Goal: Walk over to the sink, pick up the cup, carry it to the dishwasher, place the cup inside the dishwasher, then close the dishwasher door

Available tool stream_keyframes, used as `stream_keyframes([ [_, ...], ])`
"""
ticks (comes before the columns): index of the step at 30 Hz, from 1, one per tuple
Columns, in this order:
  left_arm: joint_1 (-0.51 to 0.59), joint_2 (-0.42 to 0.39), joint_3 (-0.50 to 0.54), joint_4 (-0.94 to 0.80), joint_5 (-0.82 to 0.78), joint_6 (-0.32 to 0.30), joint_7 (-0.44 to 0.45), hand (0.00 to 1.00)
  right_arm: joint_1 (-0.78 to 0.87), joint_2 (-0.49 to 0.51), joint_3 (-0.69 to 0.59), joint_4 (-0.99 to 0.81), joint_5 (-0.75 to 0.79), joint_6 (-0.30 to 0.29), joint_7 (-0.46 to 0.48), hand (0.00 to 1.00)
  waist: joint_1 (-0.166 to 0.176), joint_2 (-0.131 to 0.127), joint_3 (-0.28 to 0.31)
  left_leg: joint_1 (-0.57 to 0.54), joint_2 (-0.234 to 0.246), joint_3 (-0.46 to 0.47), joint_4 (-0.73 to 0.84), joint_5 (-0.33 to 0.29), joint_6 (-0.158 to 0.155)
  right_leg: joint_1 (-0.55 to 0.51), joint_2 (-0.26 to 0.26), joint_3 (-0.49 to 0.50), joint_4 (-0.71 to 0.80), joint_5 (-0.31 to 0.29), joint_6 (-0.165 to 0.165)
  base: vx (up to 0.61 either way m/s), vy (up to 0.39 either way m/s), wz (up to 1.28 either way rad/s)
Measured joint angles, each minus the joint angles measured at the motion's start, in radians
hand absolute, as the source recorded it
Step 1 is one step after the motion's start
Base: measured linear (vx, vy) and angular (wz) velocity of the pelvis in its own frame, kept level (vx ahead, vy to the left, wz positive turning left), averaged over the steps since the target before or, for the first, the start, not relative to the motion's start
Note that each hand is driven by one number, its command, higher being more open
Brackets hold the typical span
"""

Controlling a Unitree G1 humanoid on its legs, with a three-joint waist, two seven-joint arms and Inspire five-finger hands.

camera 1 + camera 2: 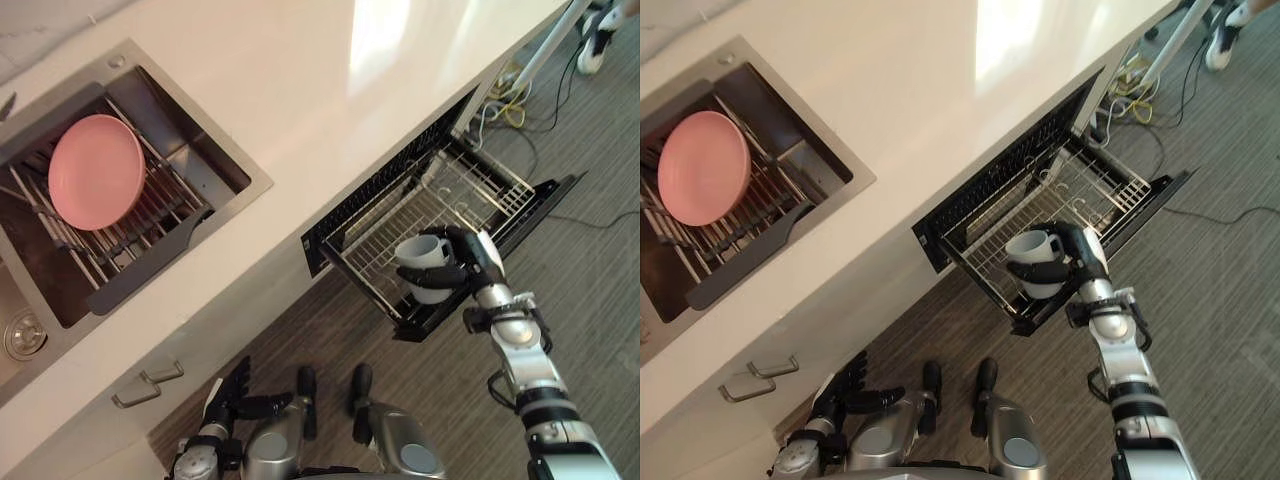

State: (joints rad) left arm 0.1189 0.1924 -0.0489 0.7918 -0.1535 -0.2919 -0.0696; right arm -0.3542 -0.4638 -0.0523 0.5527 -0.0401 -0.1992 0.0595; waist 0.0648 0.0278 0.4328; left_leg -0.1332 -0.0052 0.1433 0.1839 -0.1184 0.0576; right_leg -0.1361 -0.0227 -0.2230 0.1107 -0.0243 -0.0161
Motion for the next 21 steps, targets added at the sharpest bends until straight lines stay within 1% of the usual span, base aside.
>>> stream_keyframes([
  [2, -0.028, -0.012, -0.005, 0.0, -0.017, -0.001, 0.002, 1.0, -0.051, -0.023, 0.0, 0.034, 0.01, 0.009, 0.01, 0.0, 0.003, 0.014, 0.011, -0.02, -0.001, 0.0, 0.007, 0.001, 0.001, -0.024, -0.004, -0.003, 0.014, 0.0, 0.0, 0.02, 0.033, 0.01],
  [5, -0.079, -0.026, -0.031, 0.0, -0.024, -0.004, 0.006, 1.0, -0.099, -0.026, 0.005, 0.059, 0.011, 0.014, 0.017, 0.0, 0.005, 0.027, 0.019, -0.059, -0.001, -0.004, 0.035, 0.002, 0.0, -0.063, -0.012, -0.016, 0.048, -0.003, 0.002, 0.0, 0.034, 0.03],
  [6, -0.099, -0.037, -0.039, 0.0, -0.025, -0.004, 0.008, 1.0, -0.114, -0.026, 0.016, 0.065, 0.01, 0.018, 0.017, 0.0, 0.005, 0.031, 0.022, -0.065, -0.002, -0.005, 0.038, 0.003, 0.001, -0.078, -0.019, -0.029, 0.073, -0.013, 0.004, -0.02, 0.027, 0.08],
  [9, -0.146, -0.066, -0.045, -0.005, -0.026, -0.004, 0.011, 1.0, -0.137, -0.019, 0.041, 0.065, 0.007, 0.02, 0.021, 0.0, 0.008, 0.031, 0.022, -0.098, -0.014, -0.016, 0.064, 0.003, 0.001, -0.127, -0.049, -0.062, 0.148, -0.055, 0.0, -0.04, 0.007, 0.17],
  [11, -0.168, -0.072, -0.055, -0.008, -0.037, -0.003, 0.015, 1.0, -0.16, -0.001, 0.042, 0.065, 0.007, 0.021, 0.026, 0.0, 0.014, 0.03, 0.023, -0.122, -0.016, -0.016, 0.071, 0.002, 0.001, -0.156, -0.057, -0.073, 0.171, -0.07, -0.005, -0.07, -0.032, 0.1],
  [15, -0.191, -0.09, -0.058, -0.012, -0.06, 0.003, 0.023, 1.0, -0.201, 0.027, 0.065, 0.066, -0.004, 0.028, 0.036, 0.0, 0.021, 0.031, 0.023, -0.156, -0.012, -0.023, 0.084, 0.002, 0.0, -0.196, -0.062, -0.089, 0.205, -0.079, -0.016, -0.07, -0.046, 0.08],
  [19, -0.213, -0.106, -0.058, -0.013, -0.063, 0.019, 0.023, 1.0, -0.224, 0.063, 0.082, 0.066, -0.073, 0.05, 0.022, 0.0, 0.024, 0.028, 0.025, -0.194, -0.014, -0.027, 0.11, 0.002, 0.0, -0.238, -0.082, -0.115, 0.255, -0.104, -0.029, -0.07, -0.029, 0.09],
  [21, -0.222, -0.109, -0.056, -0.015, -0.063, 0.023, 0.023, 1.0, -0.23, 0.071, 0.082, 0.066, -0.091, 0.064, 0.004, 0.0, 0.028, 0.028, 0.025, -0.209, -0.014, -0.033, 0.12, 0.001, 0.0, -0.251, -0.085, -0.123, 0.264, -0.107, -0.033, -0.06, -0.03, 0.13],
])
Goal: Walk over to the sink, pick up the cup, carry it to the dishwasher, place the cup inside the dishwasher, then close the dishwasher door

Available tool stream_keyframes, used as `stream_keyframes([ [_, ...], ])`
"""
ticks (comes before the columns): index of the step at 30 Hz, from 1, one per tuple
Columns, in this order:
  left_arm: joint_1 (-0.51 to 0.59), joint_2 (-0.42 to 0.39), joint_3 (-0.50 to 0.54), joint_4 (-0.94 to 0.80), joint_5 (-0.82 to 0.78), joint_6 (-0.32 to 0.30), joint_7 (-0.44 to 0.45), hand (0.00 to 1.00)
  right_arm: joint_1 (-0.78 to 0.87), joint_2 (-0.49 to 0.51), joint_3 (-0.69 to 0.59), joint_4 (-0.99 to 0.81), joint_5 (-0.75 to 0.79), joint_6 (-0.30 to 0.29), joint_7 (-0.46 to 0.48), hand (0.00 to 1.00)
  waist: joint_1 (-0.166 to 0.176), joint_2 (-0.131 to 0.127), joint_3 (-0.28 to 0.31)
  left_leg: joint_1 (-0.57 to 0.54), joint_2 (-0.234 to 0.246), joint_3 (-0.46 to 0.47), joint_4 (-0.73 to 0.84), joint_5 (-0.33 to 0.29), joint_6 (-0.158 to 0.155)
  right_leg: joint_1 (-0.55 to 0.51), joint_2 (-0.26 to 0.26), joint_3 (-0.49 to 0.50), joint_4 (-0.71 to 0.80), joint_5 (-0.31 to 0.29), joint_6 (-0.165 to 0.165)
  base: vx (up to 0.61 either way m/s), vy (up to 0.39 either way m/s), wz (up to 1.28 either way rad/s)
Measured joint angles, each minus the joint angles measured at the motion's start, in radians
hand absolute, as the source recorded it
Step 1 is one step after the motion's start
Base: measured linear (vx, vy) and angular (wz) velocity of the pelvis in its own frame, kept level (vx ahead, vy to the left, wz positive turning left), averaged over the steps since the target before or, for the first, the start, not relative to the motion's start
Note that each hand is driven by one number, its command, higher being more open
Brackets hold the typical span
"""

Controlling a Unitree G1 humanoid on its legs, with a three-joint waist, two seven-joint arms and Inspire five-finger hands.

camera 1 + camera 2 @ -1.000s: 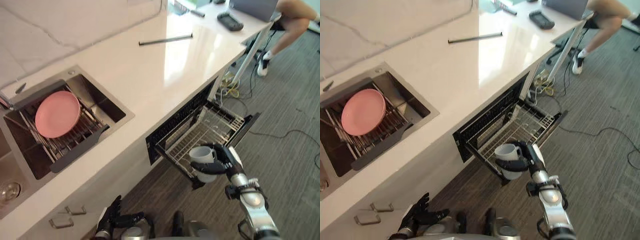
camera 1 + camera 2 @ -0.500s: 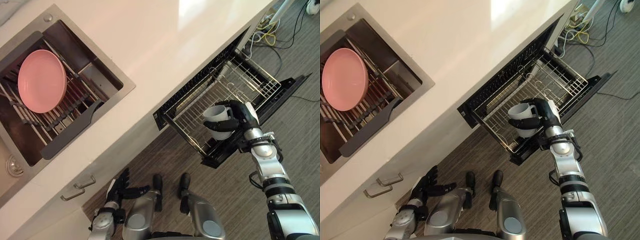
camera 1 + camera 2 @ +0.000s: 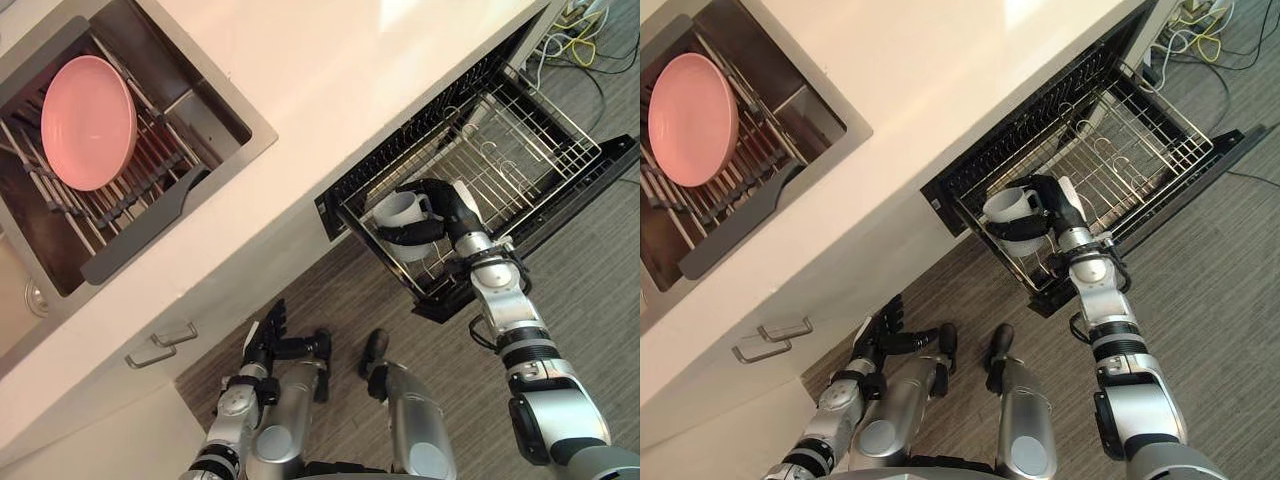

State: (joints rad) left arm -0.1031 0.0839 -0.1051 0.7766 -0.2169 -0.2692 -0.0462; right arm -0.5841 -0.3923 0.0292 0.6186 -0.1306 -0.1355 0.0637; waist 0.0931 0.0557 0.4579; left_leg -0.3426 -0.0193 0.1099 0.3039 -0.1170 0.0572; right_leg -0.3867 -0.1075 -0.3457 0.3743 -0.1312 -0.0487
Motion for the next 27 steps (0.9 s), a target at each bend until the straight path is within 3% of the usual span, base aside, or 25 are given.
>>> stream_keyframes([
  [1, -0.005, -0.002, 0.0, -0.004, 0.0, 0.001, 0.001, 1.0, -0.005, -0.001, -0.002, 0.001, -0.013, 0.01, -0.009, 0.0, 0.0, 0.0, 0.0, -0.012, 0.0, -0.007, 0.006, 0.0, 0.0, -0.007, -0.002, -0.009, 0.006, -0.001, -0.001, -0.03, -0.036, 0.17],
  [2, -0.007, -0.004, 0.0, -0.007, 0.0, 0.001, 0.001, 1.0, -0.009, -0.001, -0.002, 0.002, -0.024, 0.017, -0.014, 1.0, 0.0, 0.0, 0.0, -0.018, 0.0, -0.01, 0.009, 0.001, -0.002, -0.012, -0.004, -0.015, 0.009, -0.001, -0.002, -0.03, -0.037, 0.16],
  [8, -0.014, -0.022, 0.006, -0.023, 0.0, 0.002, 0.0, 1.0, -0.033, 0.007, -0.004, 0.049, -0.073, 0.083, -0.037, 1.0, 0.005, 0.0, 0.0, -0.038, -0.002, -0.011, 0.014, 0.002, -0.004, -0.03, -0.016, -0.04, 0.026, -0.001, -0.002, 0.0, -0.006, 0.03],
  [15, -0.015, -0.025, 0.025, -0.025, 0.0, 0.002, 0.001, 1.0, -0.033, 0.045, -0.041, 0.073, -0.086, 0.088, -0.074, 1.0, 0.007, 0.0, 0.0, -0.042, -0.002, -0.01, 0.015, 0.003, -0.005, -0.033, -0.018, -0.042, 0.029, -0.001, -0.002, 0.0, 0.001, 0.0],
  [22, -0.016, -0.027, 0.039, -0.027, 0.001, 0.009, 0.003, 1.0, 0.002, 0.067, -0.074, 0.042, 0.004, 0.036, -0.111, 1.0, 0.007, -0.008, -0.004, -0.02, -0.002, -0.003, 0.011, 0.003, -0.005, -0.013, -0.019, -0.043, 0.026, -0.001, -0.002, 0.0, 0.0, 0.0],
  [27, 0.002, -0.02, 0.039, -0.027, 0.002, 0.023, 0.007, 1.0, 0.187, 0.135, -0.092, -0.189, 0.105, -0.036, -0.14, 1.0, -0.006, -0.038, -0.02, 0.053, -0.001, 0.009, -0.023, 0.004, -0.006, 0.061, -0.009, -0.042, -0.021, 0.006, 0.005, 0.01, 0.013, -0.02],
])
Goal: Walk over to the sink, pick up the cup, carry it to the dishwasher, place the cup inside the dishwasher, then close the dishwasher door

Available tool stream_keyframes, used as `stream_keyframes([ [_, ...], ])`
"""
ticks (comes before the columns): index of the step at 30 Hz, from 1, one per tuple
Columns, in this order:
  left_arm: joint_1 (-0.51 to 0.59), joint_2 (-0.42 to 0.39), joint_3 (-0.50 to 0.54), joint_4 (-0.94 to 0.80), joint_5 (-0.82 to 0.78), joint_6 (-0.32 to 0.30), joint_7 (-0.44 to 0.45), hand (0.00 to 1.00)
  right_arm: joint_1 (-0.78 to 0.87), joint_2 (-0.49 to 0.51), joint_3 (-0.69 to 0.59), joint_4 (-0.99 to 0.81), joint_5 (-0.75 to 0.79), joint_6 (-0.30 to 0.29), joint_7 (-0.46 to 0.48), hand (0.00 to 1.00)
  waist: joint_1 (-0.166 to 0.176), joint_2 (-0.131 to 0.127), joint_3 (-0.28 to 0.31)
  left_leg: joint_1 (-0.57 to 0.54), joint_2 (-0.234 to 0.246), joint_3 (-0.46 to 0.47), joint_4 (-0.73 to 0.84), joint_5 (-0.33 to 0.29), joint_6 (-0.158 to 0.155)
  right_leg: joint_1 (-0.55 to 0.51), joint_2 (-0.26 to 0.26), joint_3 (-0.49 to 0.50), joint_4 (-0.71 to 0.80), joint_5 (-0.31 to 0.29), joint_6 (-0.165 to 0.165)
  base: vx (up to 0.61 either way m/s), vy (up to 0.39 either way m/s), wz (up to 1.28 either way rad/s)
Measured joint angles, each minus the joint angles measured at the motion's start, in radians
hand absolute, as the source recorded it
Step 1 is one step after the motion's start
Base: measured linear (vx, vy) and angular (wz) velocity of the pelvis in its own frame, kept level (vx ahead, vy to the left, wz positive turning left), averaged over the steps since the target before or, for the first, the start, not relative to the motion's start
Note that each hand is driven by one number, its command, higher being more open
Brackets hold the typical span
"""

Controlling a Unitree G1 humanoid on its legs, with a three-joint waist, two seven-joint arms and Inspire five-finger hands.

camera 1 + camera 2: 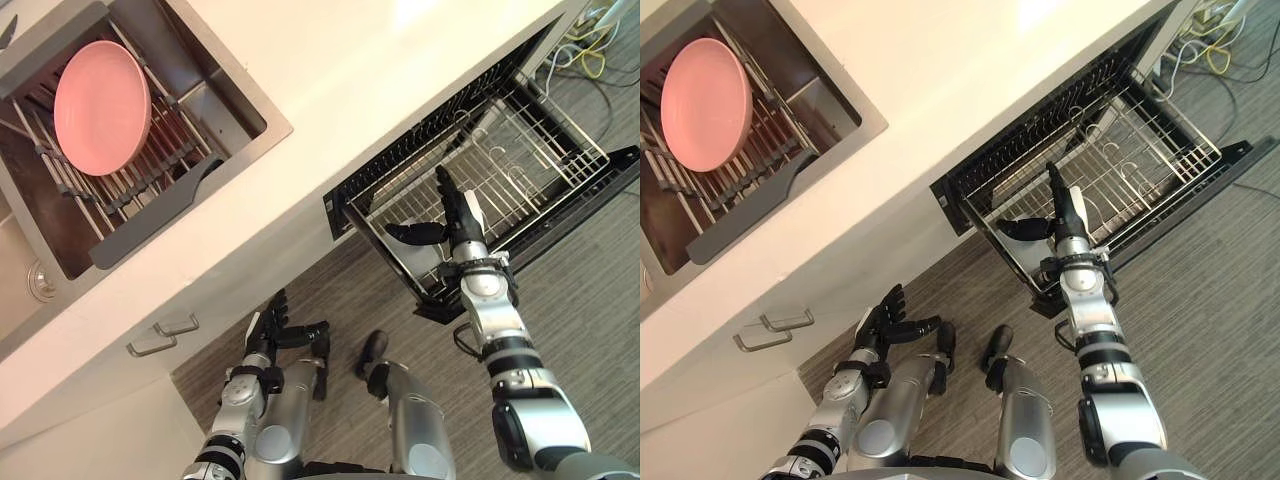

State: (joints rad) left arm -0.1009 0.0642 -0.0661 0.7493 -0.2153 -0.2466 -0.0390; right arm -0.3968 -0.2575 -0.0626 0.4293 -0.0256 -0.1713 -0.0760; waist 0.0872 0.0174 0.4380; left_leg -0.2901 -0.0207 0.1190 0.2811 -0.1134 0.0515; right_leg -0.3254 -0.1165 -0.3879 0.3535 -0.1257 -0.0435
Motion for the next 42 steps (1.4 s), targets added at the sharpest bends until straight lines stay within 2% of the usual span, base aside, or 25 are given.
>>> stream_keyframes([
  [1, 0.006, 0.003, 0.0, 0.0, 0.0, 0.001, 0.002, 1.0, 0.024, 0.013, 0.0, -0.027, 0.009, -0.009, -0.002, 1.0, -0.004, -0.007, -0.004, 0.01, 0.0, 0.0, -0.006, 0.0, 0.0, 0.01, 0.003, 0.001, -0.011, 0.002, 0.002, 0.06, 0.045, -0.08],
  [3, 0.044, 0.022, -0.001, 0.004, 0.0, 0.01, 0.011, 1.0, 0.127, 0.069, 0.0, -0.119, 0.056, -0.029, 0.0, 1.0, -0.02, -0.047, -0.034, 0.048, 0.003, 0.002, -0.042, 0.005, -0.004, 0.052, 0.02, 0.005, -0.064, 0.018, 0.004, 0.08, 0.043, -0.09],
  [6, 0.085, 0.036, -0.003, 0.03, 0.011, 0.029, 0.013, 1.0, 0.262, 0.107, 0.001, -0.18, 0.091, -0.046, 0.014, 1.0, -0.033, -0.08, -0.074, 0.092, 0.001, 0.003, -0.071, 0.014, -0.012, 0.108, 0.033, 0.007, -0.12, 0.036, 0.015, 0.11, 0.04, -0.06],
  [10, 0.153, 0.036, -0.002, 0.05, 0.044, 0.035, 0.02, 1.0, 0.385, 0.134, 0.002, -0.211, 0.104, -0.076, 0.031, 1.0, -0.049, -0.066, -0.128, 0.156, -0.005, 0.013, -0.101, 0.014, -0.013, 0.181, 0.04, 0.019, -0.18, 0.053, 0.034, 0.1, 0.059, -0.11],
  [14, 0.206, 0.043, 0.0, 0.083, 0.059, 0.021, 0.04, 1.0, 0.493, 0.159, 0.011, -0.32, 0.103, -0.143, 0.074, 1.0, -0.057, -0.035, -0.196, 0.235, -0.01, 0.026, -0.151, 0.014, -0.014, 0.26, 0.054, 0.033, -0.248, 0.075, 0.047, 0.08, 0.043, -0.13],
  [17, 0.257, 0.052, 0.0, 0.091, 0.059, 0.007, 0.042, 1.0, 0.528, 0.175, 0.01, -0.374, 0.101, -0.201, 0.095, 1.0, -0.061, -0.032, -0.237, 0.296, -0.012, 0.026, -0.184, 0.014, -0.014, 0.316, 0.058, 0.034, -0.273, 0.077, 0.051, 0.03, 0.021, -0.02],
  [20, 0.266, 0.05, 0.006, 0.102, 0.05, -0.001, 0.05, 1.0, 0.534, 0.191, 0.01, -0.383, 0.099, -0.225, 0.114, 1.0, -0.064, -0.033, -0.249, 0.334, -0.014, 0.023, -0.196, 0.014, -0.014, 0.355, 0.06, 0.031, -0.284, 0.078, 0.053, 0.0, 0.0, 0.0],
  [25, 0.27, 0.042, 0.031, 0.124, 0.048, -0.044, 0.048, 1.0, 0.57, 0.203, 0.034, -0.385, 0.099, -0.227, 0.178, 1.0, -0.066, -0.032, -0.25, 0.373, -0.014, 0.016, -0.183, 0.007, -0.023, 0.403, 0.059, 0.027, -0.283, 0.078, 0.053, -0.04, 0.008, 0.02],
  [26, 0.271, 0.037, 0.041, 0.128, 0.044, -0.056, 0.046, 1.0, 0.58, 0.206, 0.036, -0.385, 0.099, -0.227, 0.203, 1.0, -0.066, -0.029, -0.248, 0.368, -0.011, 0.016, -0.147, -0.007, -0.032, 0.41, 0.057, 0.027, -0.271, 0.073, 0.05, -0.05, -0.002, 0.01],
  [28, 0.274, 0.033, 0.043, 0.134, 0.037, -0.068, 0.046, 1.0, 0.598, 0.205, 0.043, -0.395, 0.099, -0.227, 0.229, 1.0, -0.066, -0.018, -0.242, 0.357, 0.001, 0.016, -0.079, -0.043, -0.02, 0.421, 0.059, 0.025, -0.24, 0.054, 0.045, -0.08, -0.007, 0.03],
  [30, 0.275, 0.034, 0.043, 0.147, 0.021, -0.084, 0.035, 1.0, 0.625, 0.204, 0.051, -0.417, 0.1, -0.23, 0.261, 1.0, -0.069, -0.004, -0.235, 0.35, 0.016, 0.014, -0.001, -0.088, -0.011, 0.425, 0.054, 0.016, -0.17, 0.009, 0.041, -0.1, 0.005, 0.11],
  [32, 0.277, 0.036, 0.044, 0.151, 0.005, -0.087, 0.028, 1.0, 0.643, 0.199, 0.051, -0.431, 0.101, -0.245, 0.281, 1.0, -0.075, -0.005, -0.238, 0.353, 0.017, 0.025, -0.013, -0.106, -0.011, 0.424, 0.041, -0.01, -0.148, -0.011, 0.045, -0.09, 0.004, 0.38],
  [33, 0.278, 0.035, 0.054, 0.152, -0.001, -0.085, 0.016, 1.0, 0.646, 0.191, 0.046, -0.451, 0.101, -0.246, 0.288, 1.0, -0.079, -0.01, -0.242, 0.354, 0.048, 0.127, -0.03, -0.133, -0.02, 0.425, 0.018, -0.041, -0.155, -0.007, 0.053, -0.1, -0.001, 0.55],
  [35, 0.278, 0.031, 0.053, 0.158, 0.001, -0.085, 0.001, 1.0, 0.646, 0.182, 0.032, -0.477, 0.101, -0.248, 0.282, 1.0, -0.092, -0.011, -0.243, 0.349, 0.087, 0.237, -0.026, -0.13, -0.028, 0.428, -0.006, -0.09, -0.161, -0.006, 0.06, -0.07, 0.015, 0.96],
  [36, 0.28, 0.023, 0.053, 0.169, 0.001, -0.081, -0.011, 1.0, 0.642, 0.158, 0.01, -0.501, 0.101, -0.249, 0.258, 1.0, -0.102, 0.002, -0.251, 0.337, 0.124, 0.314, -0.019, -0.106, -0.043, 0.433, -0.027, -0.15, -0.154, -0.019, 0.078, -0.05, 0.05, 1.39],
  [37, 0.283, 0.015, 0.058, 0.169, -0.001, -0.075, -0.012, 1.0, 0.637, 0.144, -0.001, -0.511, 0.101, -0.249, 0.245, 1.0, -0.099, 0.012, -0.257, 0.328, 0.12, 0.31, -0.026, -0.075, -0.037, 0.43, -0.042, -0.172, -0.137, -0.03, 0.085, -0.02, 0.081, 1.16],
  [38, 0.285, 0.009, 0.062, 0.168, -0.004, -0.071, -0.011, 1.0, 0.631, 0.14, -0.002, -0.513, 0.101, -0.249, 0.242, 1.0, -0.09, 0.017, -0.262, 0.324, 0.112, 0.304, -0.026, -0.069, -0.03, 0.423, -0.054, -0.174, -0.121, -0.039, 0.09, 0.02, 0.123, 0.47],
  [40, 0.298, 0.012, 0.069, 0.159, -0.021, -0.07, -0.013, 1.0, 0.603, 0.142, 0.015, -0.514, 0.1, -0.249, 0.241, 1.0, -0.062, 0.022, -0.274, 0.315, 0.077, 0.298, -0.015, -0.092, -0.002, 0.392, -0.113, -0.173, -0.033, -0.079, 0.119, 0.07, 0.172, 0.21],
  [42, 0.301, 0.019, 0.07, 0.156, -0.02, -0.068, -0.021, 1.0, 0.602, 0.145, 0.041, -0.514, 0.097, -0.249, 0.231, 1.0, -0.059, 0.016, -0.285, 0.318, 0.045, 0.281, -0.02, -0.114, 0.013, 0.379, -0.158, -0.177, 0.044, -0.098, 0.145, 0.13, 0.15, 0.34],
])
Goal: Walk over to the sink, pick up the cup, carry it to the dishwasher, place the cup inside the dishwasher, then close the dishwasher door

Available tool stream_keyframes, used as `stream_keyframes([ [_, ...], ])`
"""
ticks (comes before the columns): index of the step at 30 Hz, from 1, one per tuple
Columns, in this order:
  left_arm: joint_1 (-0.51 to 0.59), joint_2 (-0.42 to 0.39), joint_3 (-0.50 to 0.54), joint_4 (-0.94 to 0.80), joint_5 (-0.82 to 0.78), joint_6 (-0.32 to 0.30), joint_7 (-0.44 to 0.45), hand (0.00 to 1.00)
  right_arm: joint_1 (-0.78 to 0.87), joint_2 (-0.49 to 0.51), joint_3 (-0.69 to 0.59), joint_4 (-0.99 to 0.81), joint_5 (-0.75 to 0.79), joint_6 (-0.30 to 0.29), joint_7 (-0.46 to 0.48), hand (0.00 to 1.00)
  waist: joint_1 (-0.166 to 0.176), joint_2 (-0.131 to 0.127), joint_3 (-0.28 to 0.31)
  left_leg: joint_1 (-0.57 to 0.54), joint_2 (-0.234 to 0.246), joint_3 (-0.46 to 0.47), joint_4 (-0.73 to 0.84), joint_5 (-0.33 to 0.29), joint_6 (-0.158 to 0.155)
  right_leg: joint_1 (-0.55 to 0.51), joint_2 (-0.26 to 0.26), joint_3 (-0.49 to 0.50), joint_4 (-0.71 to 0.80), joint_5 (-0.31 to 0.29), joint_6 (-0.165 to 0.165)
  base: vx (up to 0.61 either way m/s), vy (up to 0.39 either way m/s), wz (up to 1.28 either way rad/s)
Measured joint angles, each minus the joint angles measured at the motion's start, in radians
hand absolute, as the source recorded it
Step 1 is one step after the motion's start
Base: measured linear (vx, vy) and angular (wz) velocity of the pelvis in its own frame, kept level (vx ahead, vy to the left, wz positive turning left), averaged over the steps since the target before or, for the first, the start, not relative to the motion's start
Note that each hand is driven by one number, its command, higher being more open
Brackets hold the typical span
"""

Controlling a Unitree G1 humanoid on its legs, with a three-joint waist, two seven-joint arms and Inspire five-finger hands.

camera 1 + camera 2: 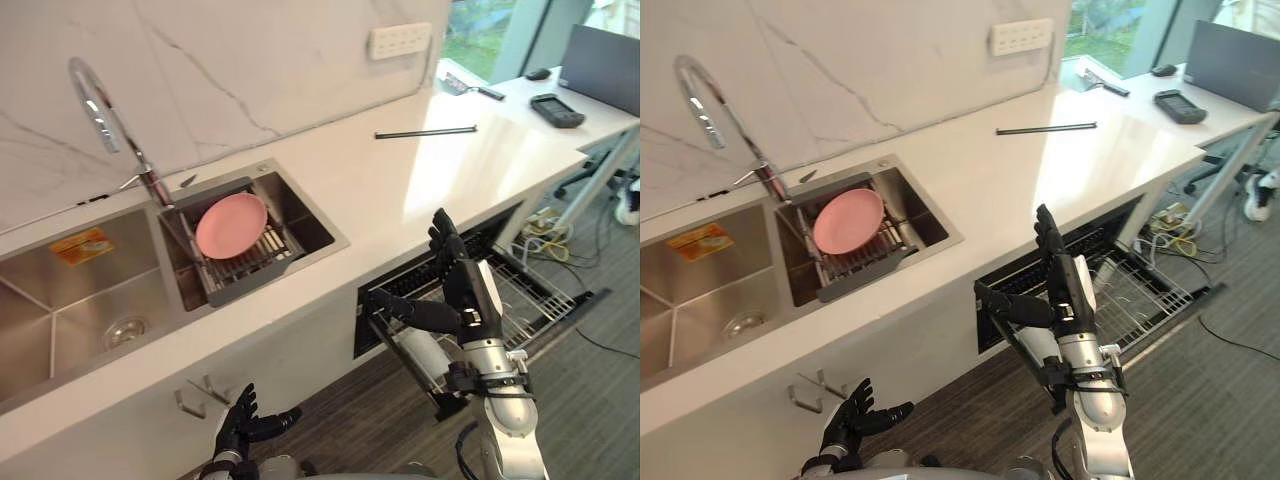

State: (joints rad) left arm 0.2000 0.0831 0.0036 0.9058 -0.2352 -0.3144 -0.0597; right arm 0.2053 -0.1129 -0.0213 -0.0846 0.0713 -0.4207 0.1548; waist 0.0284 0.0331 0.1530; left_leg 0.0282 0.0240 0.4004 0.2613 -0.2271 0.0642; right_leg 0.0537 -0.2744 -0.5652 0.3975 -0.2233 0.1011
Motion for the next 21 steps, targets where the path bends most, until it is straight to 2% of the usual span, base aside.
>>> stream_keyframes([
  [1, -0.002, 0.007, 0.0, -0.001, 0.003, 0.002, -0.017, 1.0, -0.002, -0.002, 0.011, -0.001, -0.005, 0.0, -0.002, 1.0, -0.004, -0.018, 0.0, 0.007, -0.037, -0.023, -0.002, -0.01, 0.015, -0.044, -0.062, 0.044, 0.143, -0.023, -0.013, 0.19, 0.166, 0.69],
  [2, -0.001, 0.022, 0.0, -0.004, 0.014, 0.007, -0.029, 1.0, -0.003, -0.002, 0.01, 0.0, -0.021, 0.001, -0.008, 1.0, -0.011, -0.029, 0.007, 0.033, -0.062, -0.052, -0.011, -0.013, 0.023, -0.108, -0.112, 0.115, 0.317, 0.006, -0.052, 0.18, 0.133, 0.74],
  [3, 0.001, 0.026, -0.003, -0.009, 0.023, 0.015, -0.034, 1.0, -0.004, -0.002, 0.01, 0.002, -0.027, 0.002, -0.013, 1.0, -0.016, -0.027, 0.008, 0.053, -0.069, -0.071, -0.02, -0.001, 0.03, -0.132, -0.118, 0.163, 0.38, 0.02, -0.063, 0.19, 0.118, 0.92],
  [4, 0.006, 0.035, -0.013, -0.022, 0.024, 0.043, -0.06, 1.0, -0.003, -0.003, 0.012, 0.004, -0.036, 0.003, -0.021, 1.0, -0.032, -0.03, 0.01, 0.085, -0.073, -0.11, -0.035, 0.007, 0.033, -0.147, -0.101, 0.234, 0.435, 0.016, -0.045, 0.21, 0.055, 1.0],
  [5, 0.017, 0.039, -0.019, -0.041, 0.025, 0.062, -0.073, 1.0, -0.013, -0.007, 0.02, 0.003, -0.036, 0.003, -0.03, 1.0, -0.042, -0.029, 0.009, 0.101, -0.066, -0.146, -0.049, 0.016, 0.028, -0.158, -0.064, 0.273, 0.414, 0.004, -0.036, 0.24, 0.001, 1.0],
  [7, 0.016, 0.045, -0.029, -0.046, 0.024, 0.063, -0.073, 1.0, -0.03, -0.016, 0.032, 0.003, -0.037, 0.003, -0.037, 1.0, -0.045, -0.029, 0.01, 0.108, -0.05, -0.177, -0.058, 0.025, 0.019, -0.174, -0.003, 0.316, 0.326, -0.007, -0.043, 0.17, -0.061, 0.68],
  [8, 0.013, 0.05, -0.031, -0.046, 0.024, 0.065, -0.073, 1.0, -0.037, -0.026, 0.035, 0.004, -0.047, 0.003, -0.036, 1.0, -0.042, -0.03, 0.009, 0.111, -0.037, -0.207, -0.06, 0.033, 0.005, -0.175, 0.051, 0.362, 0.212, -0.005, -0.04, 0.13, -0.127, 0.79],
  [9, 0.015, 0.053, -0.028, -0.046, 0.023, 0.064, -0.067, 1.0, -0.038, -0.041, 0.035, 0.006, -0.057, 0.003, -0.038, 1.0, -0.043, -0.044, 0.004, 0.108, -0.032, -0.239, -0.05, 0.045, -0.018, -0.152, 0.094, 0.423, 0.068, 0.02, -0.032, 0.12, -0.147, 0.78],
  [10, 0.017, 0.06, -0.024, -0.048, 0.022, 0.065, -0.065, 1.0, -0.038, -0.047, 0.034, 0.006, -0.057, 0.003, -0.041, 1.0, -0.044, -0.059, 0.003, 0.106, -0.039, -0.259, -0.047, 0.042, -0.025, -0.137, 0.1, 0.445, -0.002, 0.064, -0.032, 0.12, -0.216, 0.95],
  [11, 0.01, 0.074, -0.021, -0.04, 0.027, 0.067, -0.068, 1.0, -0.038, -0.057, 0.025, 0.013, -0.056, 0.002, -0.051, 1.0, -0.047, -0.076, 0.004, 0.11, -0.043, -0.297, -0.048, 0.03, -0.038, -0.119, 0.097, 0.445, -0.047, 0.12, -0.011, 0.13, -0.245, 0.82],
  [15, 0.027, 0.036, 0.014, -0.036, 0.031, 0.048, -0.037, 1.0, -0.041, -0.082, 0.025, 0.024, -0.057, 0.016, -0.076, 1.0, -0.026, -0.049, -0.021, 0.105, 0.029, -0.342, -0.099, 0.033, -0.08, -0.057, 0.166, 0.364, -0.175, 0.144, -0.047, 0.12, -0.214, 0.45],
  [18, 0.027, 0.033, 0.02, -0.031, 0.033, 0.034, -0.028, 1.0, -0.046, -0.089, 0.024, 0.027, -0.056, 0.026, -0.078, 1.0, -0.018, -0.047, -0.025, 0.105, 0.048, -0.36, -0.132, 0.05, -0.096, -0.028, 0.191, 0.339, -0.24, 0.17, -0.058, 0.07, -0.089, 0.22],
  [21, 0.027, 0.035, 0.021, -0.023, 0.048, 0.025, -0.023, 1.0, -0.05, -0.091, 0.023, 0.041, -0.056, 0.041, -0.078, 1.0, -0.018, -0.043, -0.028, 0.105, 0.047, -0.357, -0.145, 0.073, -0.103, -0.013, 0.191, 0.33, -0.264, 0.177, -0.056, 0.07, -0.015, 0.13],
])
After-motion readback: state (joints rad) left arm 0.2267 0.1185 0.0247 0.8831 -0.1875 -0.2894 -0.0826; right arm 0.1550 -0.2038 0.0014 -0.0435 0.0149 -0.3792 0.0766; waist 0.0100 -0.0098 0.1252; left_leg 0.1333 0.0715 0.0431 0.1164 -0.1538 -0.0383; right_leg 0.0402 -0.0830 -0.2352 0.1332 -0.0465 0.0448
